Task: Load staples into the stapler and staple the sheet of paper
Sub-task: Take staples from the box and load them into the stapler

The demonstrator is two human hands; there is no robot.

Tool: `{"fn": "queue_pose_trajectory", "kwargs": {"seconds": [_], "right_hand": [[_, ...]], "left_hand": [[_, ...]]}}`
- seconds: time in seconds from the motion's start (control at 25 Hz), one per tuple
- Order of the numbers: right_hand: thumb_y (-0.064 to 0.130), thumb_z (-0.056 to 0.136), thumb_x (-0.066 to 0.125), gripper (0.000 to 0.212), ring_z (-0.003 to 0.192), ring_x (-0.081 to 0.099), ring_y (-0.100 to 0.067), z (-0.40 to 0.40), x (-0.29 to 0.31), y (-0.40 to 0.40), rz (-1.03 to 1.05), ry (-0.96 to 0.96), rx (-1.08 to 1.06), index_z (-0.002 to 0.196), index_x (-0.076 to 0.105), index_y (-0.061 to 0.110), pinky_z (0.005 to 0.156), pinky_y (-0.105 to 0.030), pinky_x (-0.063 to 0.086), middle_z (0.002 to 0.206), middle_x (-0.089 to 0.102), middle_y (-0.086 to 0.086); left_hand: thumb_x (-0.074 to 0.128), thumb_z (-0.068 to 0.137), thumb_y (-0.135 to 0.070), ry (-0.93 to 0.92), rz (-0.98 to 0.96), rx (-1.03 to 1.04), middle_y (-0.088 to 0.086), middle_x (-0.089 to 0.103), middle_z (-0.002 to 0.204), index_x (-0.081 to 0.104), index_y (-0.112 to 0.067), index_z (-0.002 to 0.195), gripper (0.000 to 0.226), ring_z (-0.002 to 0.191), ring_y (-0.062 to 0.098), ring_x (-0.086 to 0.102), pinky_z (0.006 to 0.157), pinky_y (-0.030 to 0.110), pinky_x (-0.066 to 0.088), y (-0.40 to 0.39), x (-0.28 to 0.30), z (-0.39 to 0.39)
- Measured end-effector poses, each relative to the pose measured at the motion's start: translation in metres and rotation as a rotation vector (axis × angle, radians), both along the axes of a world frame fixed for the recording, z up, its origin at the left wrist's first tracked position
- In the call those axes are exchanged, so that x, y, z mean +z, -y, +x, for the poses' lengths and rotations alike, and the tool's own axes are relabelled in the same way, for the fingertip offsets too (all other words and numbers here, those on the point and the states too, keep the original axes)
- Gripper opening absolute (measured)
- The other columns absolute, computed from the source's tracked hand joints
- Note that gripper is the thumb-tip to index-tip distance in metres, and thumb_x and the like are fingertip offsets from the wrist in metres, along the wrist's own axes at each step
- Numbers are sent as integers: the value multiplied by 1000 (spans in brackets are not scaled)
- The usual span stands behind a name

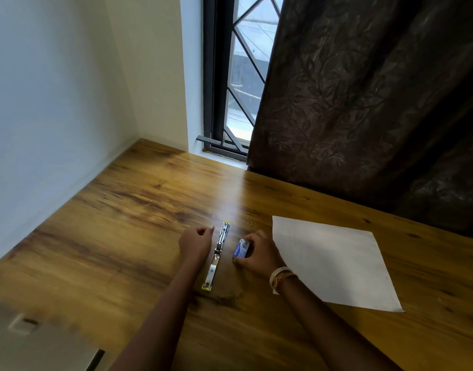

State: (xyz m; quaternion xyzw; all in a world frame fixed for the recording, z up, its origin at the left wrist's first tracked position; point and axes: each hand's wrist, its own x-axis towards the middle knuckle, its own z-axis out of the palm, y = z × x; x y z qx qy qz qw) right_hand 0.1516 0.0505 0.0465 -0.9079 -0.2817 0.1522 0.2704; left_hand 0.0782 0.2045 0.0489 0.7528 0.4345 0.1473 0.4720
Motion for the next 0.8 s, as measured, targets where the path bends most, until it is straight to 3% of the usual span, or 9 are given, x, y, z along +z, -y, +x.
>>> {"fn": "queue_pose_trajectory", "kwargs": {"seconds": [0.08,0.16,0.28,0.36,0.44,0.52,0.64,0.8], "right_hand": [[36,64,85,59,100,58,-18,-2,3,2,85,-42,-79,112,60,13,81,-23,53,111,55,-5],[36,61,86,59,94,57,-13,-6,7,5,169,-54,-137,110,62,14,71,-10,48,107,58,-3],[38,59,87,59,84,53,0,-17,13,8,253,-47,-142,108,63,16,58,0,41,103,60,2],[37,59,87,58,80,53,5,-26,19,12,313,-46,-136,107,63,16,58,3,42,101,61,4],[38,59,87,58,80,54,7,-34,25,18,350,-57,-131,107,63,16,58,3,42,100,62,5],[37,60,86,57,82,56,4,-40,31,27,344,-74,-102,108,63,17,58,1,44,101,63,5],[31,60,87,56,86,57,-1,-44,40,39,313,-100,-3,107,61,19,63,-3,47,106,61,1],[32,62,86,50,84,56,-6,-48,49,48,299,-166,44,104,61,19,65,-11,49,104,56,-3]], "left_hand": [[56,93,-23,16,34,91,15,72,82,75,-2,87,29,85,30,65,69,31,42,2,5,-11],[54,92,-20,90,52,173,9,61,59,65,-3,64,35,66,28,57,58,30,37,9,11,-21],[53,90,-18,127,-66,79,-2,50,44,59,-13,51,39,44,14,47,44,18,36,27,18,-32],[50,92,-24,108,-341,-84,4,56,50,61,-11,58,38,41,18,49,44,22,40,42,18,-35],[42,97,-36,34,-653,-158,8,58,61,58,-8,72,40,47,20,50,45,23,40,57,20,-36],[34,99,-44,-7,-843,-203,9,59,68,59,-7,87,46,56,20,53,48,23,44,65,22,-39],[32,102,-41,141,-1234,-221,10,61,77,58,-5,110,46,67,20,56,60,31,47,71,24,-46],[31,102,-41,290,-1458,-244,11,66,80,61,-4,104,48,64,19,60,58,30,53,83,24,-56]]}}
